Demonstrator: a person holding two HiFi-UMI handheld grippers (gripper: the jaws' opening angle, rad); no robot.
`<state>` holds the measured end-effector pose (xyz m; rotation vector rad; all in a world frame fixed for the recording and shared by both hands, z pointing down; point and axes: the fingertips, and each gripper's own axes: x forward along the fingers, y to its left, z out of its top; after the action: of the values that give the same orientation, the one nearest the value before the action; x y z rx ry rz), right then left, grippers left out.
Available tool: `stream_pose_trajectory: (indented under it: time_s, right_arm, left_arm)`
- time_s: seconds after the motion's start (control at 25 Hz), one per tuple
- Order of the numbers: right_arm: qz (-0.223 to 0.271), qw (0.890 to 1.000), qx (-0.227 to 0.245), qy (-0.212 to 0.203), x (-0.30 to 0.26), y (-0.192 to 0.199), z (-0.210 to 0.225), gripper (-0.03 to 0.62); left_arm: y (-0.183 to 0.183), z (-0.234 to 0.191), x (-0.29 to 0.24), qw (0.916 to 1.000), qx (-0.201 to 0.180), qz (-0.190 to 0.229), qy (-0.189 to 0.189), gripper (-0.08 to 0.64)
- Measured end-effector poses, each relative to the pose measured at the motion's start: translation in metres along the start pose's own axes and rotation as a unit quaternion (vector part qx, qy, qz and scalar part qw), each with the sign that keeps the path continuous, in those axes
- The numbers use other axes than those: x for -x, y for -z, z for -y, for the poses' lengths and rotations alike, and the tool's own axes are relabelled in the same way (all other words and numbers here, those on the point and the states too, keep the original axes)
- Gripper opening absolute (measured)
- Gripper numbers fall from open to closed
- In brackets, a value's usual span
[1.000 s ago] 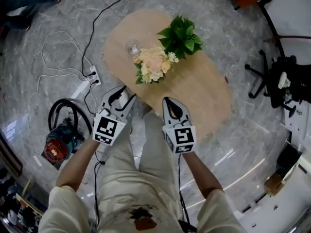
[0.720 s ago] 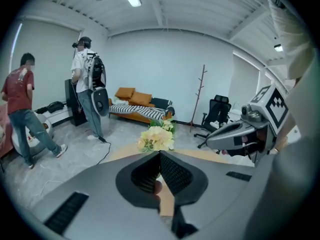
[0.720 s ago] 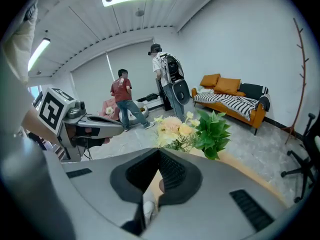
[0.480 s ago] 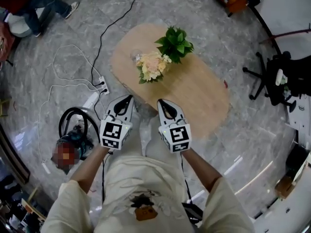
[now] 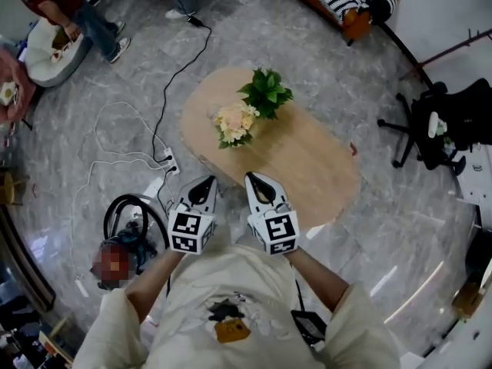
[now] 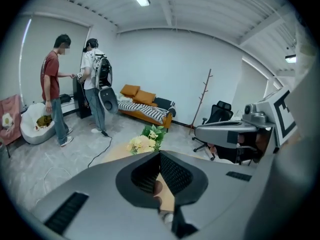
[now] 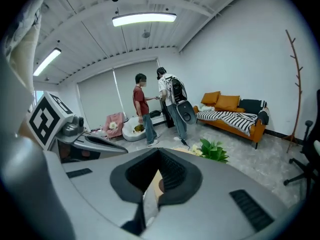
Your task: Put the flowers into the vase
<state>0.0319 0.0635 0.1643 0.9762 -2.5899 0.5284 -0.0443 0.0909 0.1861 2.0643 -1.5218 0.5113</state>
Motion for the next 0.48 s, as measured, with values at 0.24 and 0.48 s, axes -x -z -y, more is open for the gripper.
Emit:
stream_pose_trajectory:
  time_s: [0.24, 0.48]
  right_arm:
    - [0.034, 0.999, -0.005, -0.003, 0.036, -0.013, -0.018, 0.006]
    - [0.073, 0.997, 0.005, 0.015, 0.067, -0.028, -0.015, 0.006]
  left_arm:
    - [-0.017, 0.025, 0.028, 0.9999, 0.01, 0.011, -0.006, 0.008]
    - [-0.029, 0.064, 0.04, 0.9993, 0.009, 0.033, 0.013, 0.009]
